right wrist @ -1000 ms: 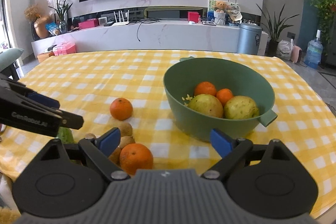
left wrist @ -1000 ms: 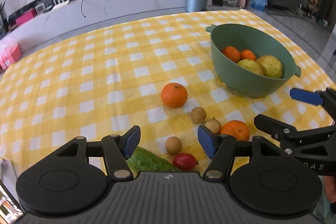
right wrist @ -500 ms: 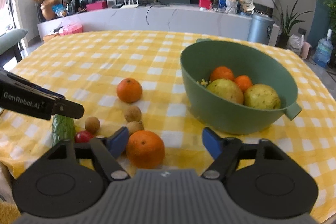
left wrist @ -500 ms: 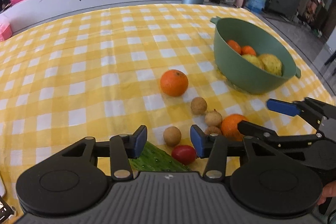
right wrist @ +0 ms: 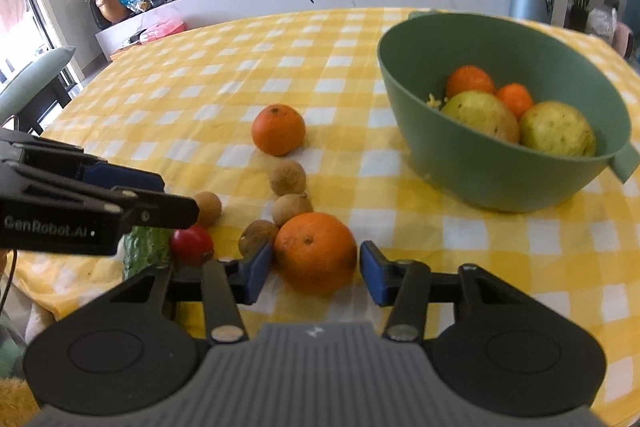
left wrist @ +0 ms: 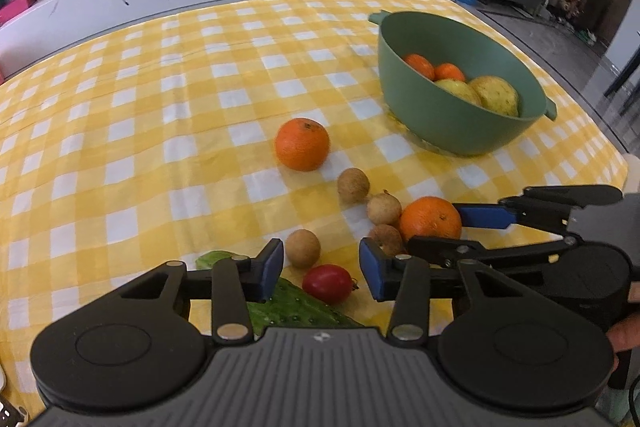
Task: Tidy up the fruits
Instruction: 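Grasp a mandarin with the left tool while the right tool grasps another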
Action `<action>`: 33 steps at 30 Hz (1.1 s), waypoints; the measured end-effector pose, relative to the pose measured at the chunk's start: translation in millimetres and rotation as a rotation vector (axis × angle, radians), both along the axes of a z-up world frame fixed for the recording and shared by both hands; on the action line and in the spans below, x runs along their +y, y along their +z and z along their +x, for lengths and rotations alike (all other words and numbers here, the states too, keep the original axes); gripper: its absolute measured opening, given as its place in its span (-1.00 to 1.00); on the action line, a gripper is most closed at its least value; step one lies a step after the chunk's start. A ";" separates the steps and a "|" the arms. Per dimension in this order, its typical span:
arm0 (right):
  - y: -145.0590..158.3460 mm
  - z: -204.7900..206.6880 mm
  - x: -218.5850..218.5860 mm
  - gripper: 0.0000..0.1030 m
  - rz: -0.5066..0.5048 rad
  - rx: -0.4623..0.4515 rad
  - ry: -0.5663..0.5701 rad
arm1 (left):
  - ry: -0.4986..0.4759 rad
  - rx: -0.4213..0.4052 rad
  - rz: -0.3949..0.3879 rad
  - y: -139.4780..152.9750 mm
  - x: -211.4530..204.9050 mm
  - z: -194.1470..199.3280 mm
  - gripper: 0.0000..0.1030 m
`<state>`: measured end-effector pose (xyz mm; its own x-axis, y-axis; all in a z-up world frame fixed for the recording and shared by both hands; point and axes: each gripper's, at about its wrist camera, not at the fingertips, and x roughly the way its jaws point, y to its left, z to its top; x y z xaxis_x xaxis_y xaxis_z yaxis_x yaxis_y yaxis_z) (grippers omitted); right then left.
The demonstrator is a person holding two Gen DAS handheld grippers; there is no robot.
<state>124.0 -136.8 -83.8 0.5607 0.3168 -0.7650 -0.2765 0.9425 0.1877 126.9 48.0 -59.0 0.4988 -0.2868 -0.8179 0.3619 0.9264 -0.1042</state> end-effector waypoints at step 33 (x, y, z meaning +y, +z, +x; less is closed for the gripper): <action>-2.7 21.1 -28.6 -0.18 0.123 -0.027 -0.217 | 0.057 -0.063 0.002 -29.5 -24.1 84.9 0.03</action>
<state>145.1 -165.4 -86.5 0.6459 0.2765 -0.7116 -0.0767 0.9509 0.2999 211.9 23.9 -88.5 0.5649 -0.2553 -0.7847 0.3146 0.9457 -0.0813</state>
